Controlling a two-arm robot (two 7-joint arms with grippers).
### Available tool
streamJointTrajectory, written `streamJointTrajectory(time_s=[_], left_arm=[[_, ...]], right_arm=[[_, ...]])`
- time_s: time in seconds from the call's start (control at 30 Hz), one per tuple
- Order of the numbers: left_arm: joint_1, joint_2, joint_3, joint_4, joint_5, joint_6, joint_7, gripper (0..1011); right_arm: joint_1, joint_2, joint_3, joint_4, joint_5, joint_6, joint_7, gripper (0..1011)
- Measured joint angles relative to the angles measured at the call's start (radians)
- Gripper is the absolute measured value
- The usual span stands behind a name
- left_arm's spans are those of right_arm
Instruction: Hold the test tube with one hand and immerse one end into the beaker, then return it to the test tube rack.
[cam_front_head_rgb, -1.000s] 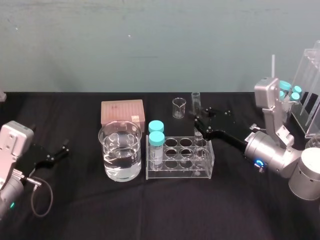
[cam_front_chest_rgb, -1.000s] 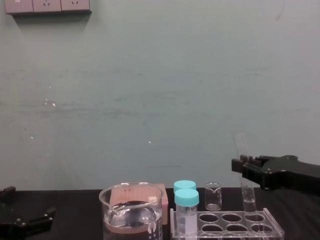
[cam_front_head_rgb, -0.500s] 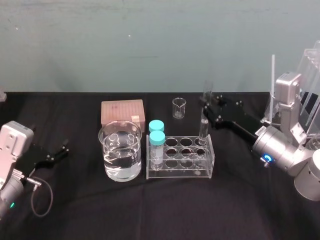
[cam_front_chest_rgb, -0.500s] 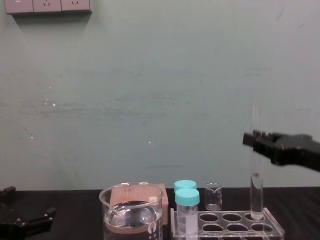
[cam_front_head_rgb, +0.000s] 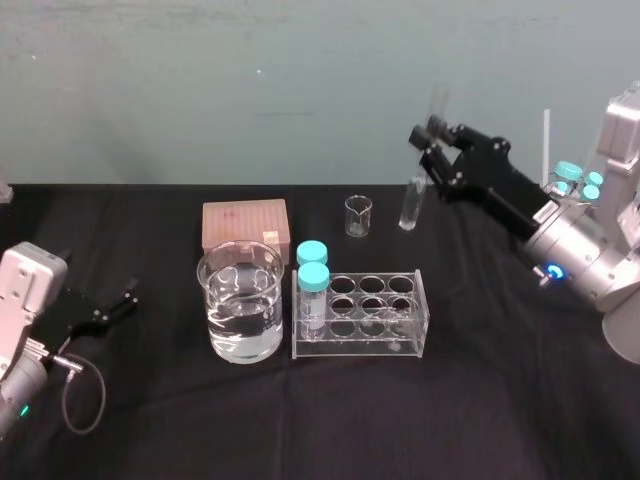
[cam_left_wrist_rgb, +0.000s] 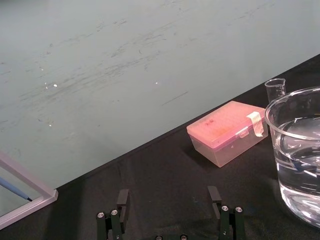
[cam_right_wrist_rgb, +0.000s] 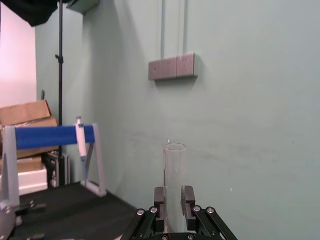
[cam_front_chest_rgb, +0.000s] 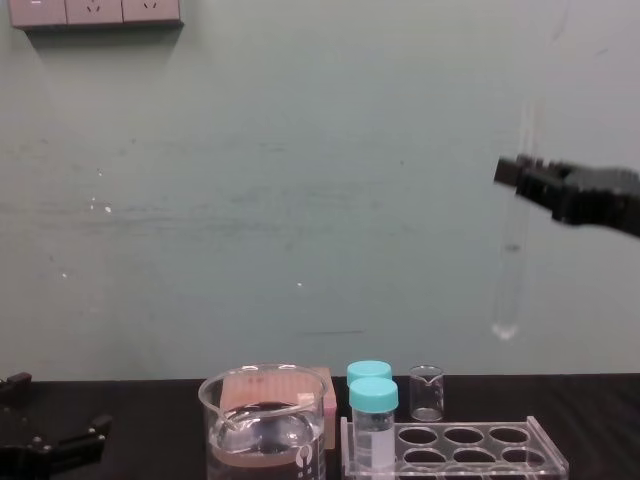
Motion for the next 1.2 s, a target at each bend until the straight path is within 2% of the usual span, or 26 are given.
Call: streamJointTrajectory(time_s=[0.43,1.2], left_arm=[[0.0,0.0,0.0,0.0,0.0,0.0,0.0,1000],[0.0,0.0,0.0,0.0,0.0,0.0,0.0,1000]], right_arm=[[-0.006,0.025,0.035,-0.071,-0.006,0.017,-0.054,225],[-0.025,0.024,0.035,-0.084,-0.014,0.045,-0.071,225]])
